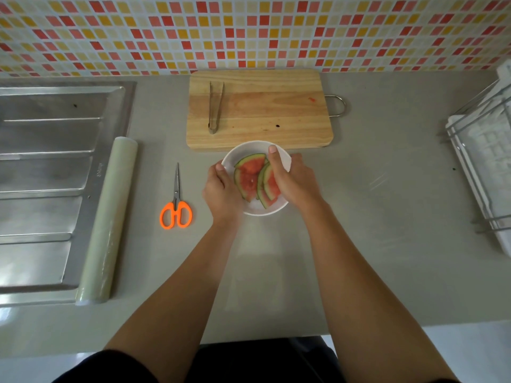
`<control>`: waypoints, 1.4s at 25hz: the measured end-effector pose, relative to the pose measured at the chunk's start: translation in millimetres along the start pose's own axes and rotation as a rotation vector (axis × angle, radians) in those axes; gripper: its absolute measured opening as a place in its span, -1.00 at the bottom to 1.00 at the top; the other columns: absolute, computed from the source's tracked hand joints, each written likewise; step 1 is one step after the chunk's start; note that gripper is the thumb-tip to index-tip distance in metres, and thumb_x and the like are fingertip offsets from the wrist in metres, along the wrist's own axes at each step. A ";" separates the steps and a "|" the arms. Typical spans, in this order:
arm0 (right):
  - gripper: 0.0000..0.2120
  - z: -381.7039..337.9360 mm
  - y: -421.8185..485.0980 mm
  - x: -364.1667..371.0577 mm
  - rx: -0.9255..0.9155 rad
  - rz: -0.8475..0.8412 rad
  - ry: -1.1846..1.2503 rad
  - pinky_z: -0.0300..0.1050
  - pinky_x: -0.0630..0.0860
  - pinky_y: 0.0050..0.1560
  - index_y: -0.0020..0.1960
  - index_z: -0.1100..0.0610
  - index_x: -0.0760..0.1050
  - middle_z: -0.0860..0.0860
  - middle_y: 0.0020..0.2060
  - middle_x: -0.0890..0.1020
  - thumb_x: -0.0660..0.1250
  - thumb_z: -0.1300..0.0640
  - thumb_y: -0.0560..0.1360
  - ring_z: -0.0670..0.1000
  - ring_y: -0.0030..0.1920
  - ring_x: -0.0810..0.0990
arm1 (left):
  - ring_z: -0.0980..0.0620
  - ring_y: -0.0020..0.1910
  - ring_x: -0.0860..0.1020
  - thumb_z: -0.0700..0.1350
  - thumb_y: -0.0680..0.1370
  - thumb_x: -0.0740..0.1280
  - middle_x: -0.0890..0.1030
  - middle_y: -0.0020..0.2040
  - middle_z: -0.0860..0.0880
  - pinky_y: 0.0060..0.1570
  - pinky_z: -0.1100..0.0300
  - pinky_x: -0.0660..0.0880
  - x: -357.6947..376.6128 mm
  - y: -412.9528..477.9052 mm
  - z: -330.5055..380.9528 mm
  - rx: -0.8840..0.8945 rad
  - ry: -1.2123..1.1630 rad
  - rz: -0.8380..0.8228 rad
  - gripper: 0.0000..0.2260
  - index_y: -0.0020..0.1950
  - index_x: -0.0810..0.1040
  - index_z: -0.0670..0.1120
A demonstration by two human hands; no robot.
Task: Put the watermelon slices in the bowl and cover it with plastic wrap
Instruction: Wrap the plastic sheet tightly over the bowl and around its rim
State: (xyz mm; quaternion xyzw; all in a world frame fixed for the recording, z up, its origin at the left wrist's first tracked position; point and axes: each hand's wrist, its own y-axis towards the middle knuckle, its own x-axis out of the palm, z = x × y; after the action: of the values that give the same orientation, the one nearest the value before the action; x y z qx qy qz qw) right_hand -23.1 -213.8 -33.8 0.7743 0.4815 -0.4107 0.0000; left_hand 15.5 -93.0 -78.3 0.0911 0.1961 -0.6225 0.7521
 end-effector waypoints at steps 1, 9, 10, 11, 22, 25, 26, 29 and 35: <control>-0.22 0.8 0.6 -1.3 0.024 -0.013 0.019 0.04 0.44 0.12 0.20 0.09 0.39 0.02 -0.06 0.51 -0.13 -0.50 0.38 0.15 0.11 0.52 | 0.02 -0.18 0.46 -0.09 0.64 0.02 0.52 -0.18 0.03 -0.31 0.36 0.23 0.1 -0.8 -0.6 -0.010 -0.006 0.016 -0.70 0.08 0.53 -0.13; -0.24 9.8 -12.3 8.9 0.024 0.119 -0.043 0.11 0.39 0.22 0.16 0.14 0.48 0.13 0.03 0.61 -0.22 -0.38 0.47 0.19 0.12 0.51 | 0.03 -0.15 0.45 -0.09 0.65 0.01 0.52 -0.14 0.02 -0.26 0.35 0.25 1.6 -6.9 2.8 -0.038 -0.021 0.050 -0.69 0.12 0.53 -0.13; -0.23 9.6 -12.4 9.7 0.027 0.132 -0.067 0.11 0.40 0.21 0.13 0.16 0.49 0.14 0.01 0.61 -0.22 -0.38 0.48 0.20 0.11 0.52 | 0.03 -0.15 0.45 -0.09 0.65 0.01 0.52 -0.14 0.03 -0.25 0.34 0.26 1.7 -7.6 3.3 -0.040 -0.016 0.051 -0.69 0.12 0.53 -0.12; -0.23 9.1 -11.9 10.1 0.034 0.141 -0.092 0.10 0.40 0.19 0.11 0.18 0.50 0.15 0.00 0.62 -0.22 -0.37 0.48 0.21 0.09 0.53 | 0.04 -0.14 0.46 -0.09 0.65 0.01 0.52 -0.14 0.03 -0.24 0.34 0.27 2.2 -8.4 4.1 -0.042 -0.010 0.051 -0.69 0.12 0.53 -0.12; -0.29 17.2 -24.5 29.0 0.040 0.169 0.263 0.13 0.37 0.29 0.26 0.13 0.45 0.13 0.14 0.59 -0.18 -0.34 0.51 0.17 0.22 0.48 | 0.02 -0.16 0.44 -0.11 0.65 0.01 0.51 -0.15 0.00 -0.28 0.39 0.23 3.0 -10.7 8.4 -0.113 -0.062 0.068 -0.69 0.11 0.52 -0.18; -0.25 20.4 -28.9 31.7 -0.020 0.185 0.263 0.16 0.34 0.32 0.30 0.10 0.41 0.11 0.17 0.57 -0.18 -0.38 0.45 0.15 0.26 0.45 | 0.02 -0.15 0.43 -0.11 0.65 0.01 0.50 -0.14 -0.01 -0.27 0.39 0.22 3.0 -10.5 8.3 -0.115 -0.054 0.058 -0.69 0.11 0.51 -0.18; -0.20 21.1 -29.5 30.6 -0.040 0.167 0.257 0.16 0.31 0.34 0.32 0.08 0.39 0.08 0.20 0.56 -0.19 -0.42 0.39 0.13 0.29 0.43 | 0.01 -0.15 0.43 -0.11 0.65 0.00 0.50 -0.14 -0.01 -0.28 0.38 0.22 2.8 -9.9 8.0 -0.115 -0.046 0.057 -0.69 0.11 0.51 -0.19; -0.09 25.4 -33.3 28.5 -0.098 0.130 0.177 0.16 0.25 0.37 0.38 0.04 0.31 0.04 0.27 0.50 -0.19 -0.49 0.25 0.10 0.34 0.37 | 0.00 -0.15 0.43 -0.10 0.65 0.00 0.49 -0.15 -0.03 -0.23 0.33 0.25 2.4 -8.7 9.1 -0.126 -0.031 0.052 -0.69 0.08 0.50 -0.20; 0.02 33.4 -34.1 31.5 -0.089 0.126 0.010 0.18 0.00 0.47 0.45 0.13 0.19 0.06 0.42 0.34 -0.06 -0.53 0.20 0.06 0.48 0.14 | -0.07 -0.14 0.45 -0.11 0.65 0.00 0.51 -0.17 -0.09 -0.16 0.17 0.31 2.8 -2.4 12.5 -0.106 0.025 0.005 -0.68 0.02 0.49 -0.24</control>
State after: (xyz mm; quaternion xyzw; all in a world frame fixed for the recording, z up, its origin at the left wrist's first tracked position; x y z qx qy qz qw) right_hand -63.5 -185.3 -62.5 0.8043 0.4496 -0.3841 0.0579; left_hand 15.8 -100.8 -67.9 0.0595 0.2380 -0.6082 0.7549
